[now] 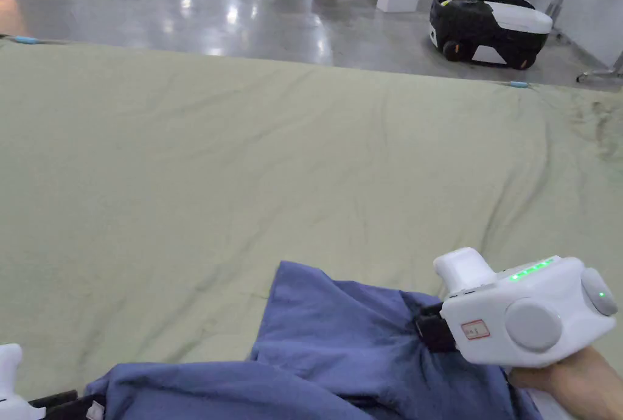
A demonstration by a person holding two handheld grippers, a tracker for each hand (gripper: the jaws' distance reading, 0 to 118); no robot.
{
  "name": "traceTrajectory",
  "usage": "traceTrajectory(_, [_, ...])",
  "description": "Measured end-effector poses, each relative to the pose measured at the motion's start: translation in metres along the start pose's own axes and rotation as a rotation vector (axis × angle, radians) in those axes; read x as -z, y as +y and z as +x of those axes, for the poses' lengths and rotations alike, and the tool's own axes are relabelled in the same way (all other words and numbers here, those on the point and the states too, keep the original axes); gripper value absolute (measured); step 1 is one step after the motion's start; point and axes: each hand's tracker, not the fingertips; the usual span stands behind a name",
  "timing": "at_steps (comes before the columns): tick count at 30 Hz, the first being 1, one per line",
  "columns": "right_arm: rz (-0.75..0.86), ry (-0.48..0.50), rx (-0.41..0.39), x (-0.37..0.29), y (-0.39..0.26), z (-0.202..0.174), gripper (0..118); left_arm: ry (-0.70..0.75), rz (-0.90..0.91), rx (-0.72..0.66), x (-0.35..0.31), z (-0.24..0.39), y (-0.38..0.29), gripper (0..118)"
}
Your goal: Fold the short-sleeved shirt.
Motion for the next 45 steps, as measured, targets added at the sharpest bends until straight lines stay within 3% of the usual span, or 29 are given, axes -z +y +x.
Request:
traceTrajectory(1, [0.063,-0.017,0.020,-0.007,-0.002,-0.006,7,0.000,0.003,0.004,-0.004,0.002,0.001,3])
traceTrajectory(2, [0.063,-0.086,-0.015,-0.013,0.000,-0.010,7,-0.005,0.010,0.007,-0.009,0.003,0.001,3])
traceTrajectory(4, [0.093,-0.095,-0.027,-0.028,-0.006,-0.014,7,-0.111,0.020,-0.036,-0.019,0.002,0.005,3])
traceTrajectory(8, [0.241,-0.065,0.069,-0.085,-0.019,-0.002,7,-0.186,0.093,-0.067,-0.053,0.005,0.021,3])
traceTrajectory(13, [0.491,-0.164,0.172,-0.191,-0.032,0.024,7,-0.294,0.237,-0.036,-0.117,0.017,0.064,3])
traceTrajectory(18, [0.665,-0.164,0.303,-0.274,-0.028,0.063,7,-0.293,0.340,0.041,-0.164,0.039,0.119,3])
traceTrajectory(28, [0.886,-0.166,0.456,-0.355,0.064,0.128,6,-0.306,0.521,0.067,-0.213,0.103,0.282,3])
traceTrajectory(34, [0.955,-0.239,0.495,-0.376,0.147,0.155,6,-0.161,0.644,0.112,-0.236,0.145,0.366,3])
traceTrajectory(38, [0.984,-0.343,0.440,-0.382,0.200,0.160,6,-0.029,0.717,0.157,-0.238,0.167,0.404,3])
traceTrajectory(40, [1.007,-0.387,0.419,-0.382,0.223,0.160,6,-0.021,0.736,0.152,-0.234,0.172,0.421,3])
traceTrajectory(45, [1.070,-0.392,0.425,-0.370,0.261,0.165,6,-0.033,0.784,0.138,-0.210,0.179,0.449,3])
